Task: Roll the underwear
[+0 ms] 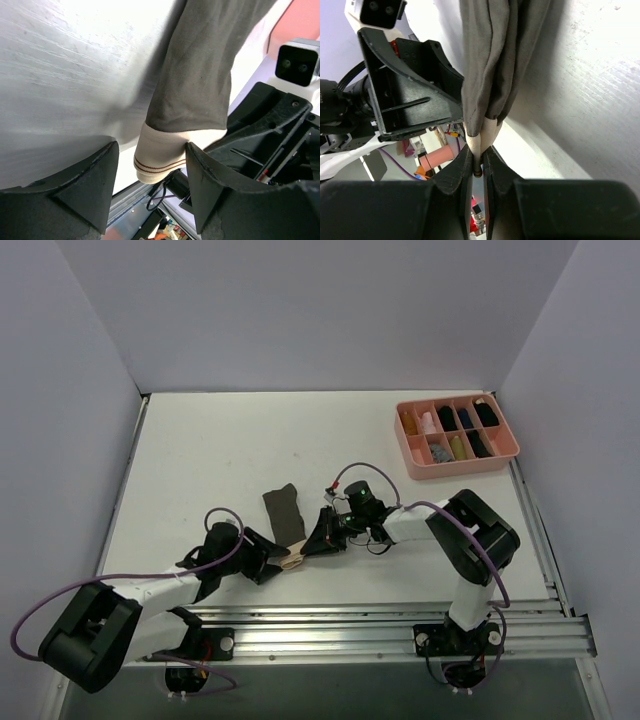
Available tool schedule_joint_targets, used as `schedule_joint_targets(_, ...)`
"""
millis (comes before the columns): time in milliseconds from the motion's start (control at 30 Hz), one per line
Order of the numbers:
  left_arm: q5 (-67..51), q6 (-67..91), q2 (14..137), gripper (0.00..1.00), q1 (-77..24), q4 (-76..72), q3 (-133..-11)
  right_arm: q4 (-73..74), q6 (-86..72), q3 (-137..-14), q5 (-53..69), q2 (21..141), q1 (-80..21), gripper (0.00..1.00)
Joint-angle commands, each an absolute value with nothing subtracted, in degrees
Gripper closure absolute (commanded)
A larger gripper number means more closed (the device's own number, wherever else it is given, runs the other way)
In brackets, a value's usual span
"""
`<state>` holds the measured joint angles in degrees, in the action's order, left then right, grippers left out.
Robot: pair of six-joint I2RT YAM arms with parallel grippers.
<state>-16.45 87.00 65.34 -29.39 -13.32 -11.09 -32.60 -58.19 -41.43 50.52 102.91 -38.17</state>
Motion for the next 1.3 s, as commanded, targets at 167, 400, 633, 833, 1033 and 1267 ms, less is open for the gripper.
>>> schedule_joint_targets(167,-16.0,89.56,66.89,0.37,-29.09,-19.68,-10.2,-40.51,-62.93,-40.08,53.26,100.72,-37.88,1.0)
schedule_joint_targets(400,-16.0,89.65,66.01,0.49,-29.09,-19.96,-11.78,-42.63,-64.16,-39.2,53.17,101.16,-37.88,1.0)
schedule_joint_targets(633,-15.12,89.83,61.88,0.64,-28.92,-16.09,-11.07,-42.01,-63.46,-37.8,52.73,101.16,-37.79,1.0)
schedule_joint_targets(833,-16.52,87.72,60.82,0.76,-28.13,-12.66,-11.34,-37.45,-60.04,-38.23,51.68,100.64,-37.79,1.0)
schedule_joint_targets(1033,-20.91,83.24,66.26,0.98,-27.16,-9.75,-14.41,-6.38,-36.9,-49.63,38.82,96.6,-39.1,0.78)
schedule_joint_targets(1267,-30.05,79.46,75.66,0.98,-24.88,-8.27,-20.12,13.01,-19.18,-59.24,12.35,92.56,-50.77,0.58)
